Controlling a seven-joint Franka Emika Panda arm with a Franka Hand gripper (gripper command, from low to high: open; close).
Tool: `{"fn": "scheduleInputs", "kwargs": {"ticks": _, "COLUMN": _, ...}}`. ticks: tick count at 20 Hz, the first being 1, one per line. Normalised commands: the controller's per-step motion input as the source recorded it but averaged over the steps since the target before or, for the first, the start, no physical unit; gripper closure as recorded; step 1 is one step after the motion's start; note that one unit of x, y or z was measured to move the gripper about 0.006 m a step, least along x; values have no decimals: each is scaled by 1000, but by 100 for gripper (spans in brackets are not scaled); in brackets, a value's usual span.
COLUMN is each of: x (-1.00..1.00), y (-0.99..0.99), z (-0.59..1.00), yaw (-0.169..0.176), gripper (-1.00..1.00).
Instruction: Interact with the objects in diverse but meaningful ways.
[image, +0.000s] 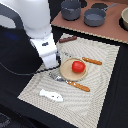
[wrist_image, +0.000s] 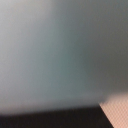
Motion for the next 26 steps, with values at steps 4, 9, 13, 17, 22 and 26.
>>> {"fn": "scheduleInputs", "kwargs": {"ticks": 4, "x": -34, "y": 212, "z": 1000, "yaw": -16, "gripper": -100}}
{"fn": "scheduleInputs", "kwargs": {"ticks": 9, "x": 163, "y": 8, "z": 618, "yaw": -14, "gripper": -100}}
{"fn": "scheduleInputs", "kwargs": {"ticks": 13, "x": 742, "y": -139, "z": 487, "yaw": -59, "gripper": -100}}
{"fn": "scheduleInputs", "kwargs": {"ticks": 17, "x": 844, "y": -112, "z": 469, "yaw": -39, "gripper": -100}}
{"fn": "scheduleInputs", "kwargs": {"ticks": 22, "x": 766, "y": -145, "z": 347, "yaw": -59, "gripper": -100}}
{"fn": "scheduleInputs", "kwargs": {"ticks": 26, "x": 673, "y": -206, "z": 232, "yaw": -107, "gripper": -100}}
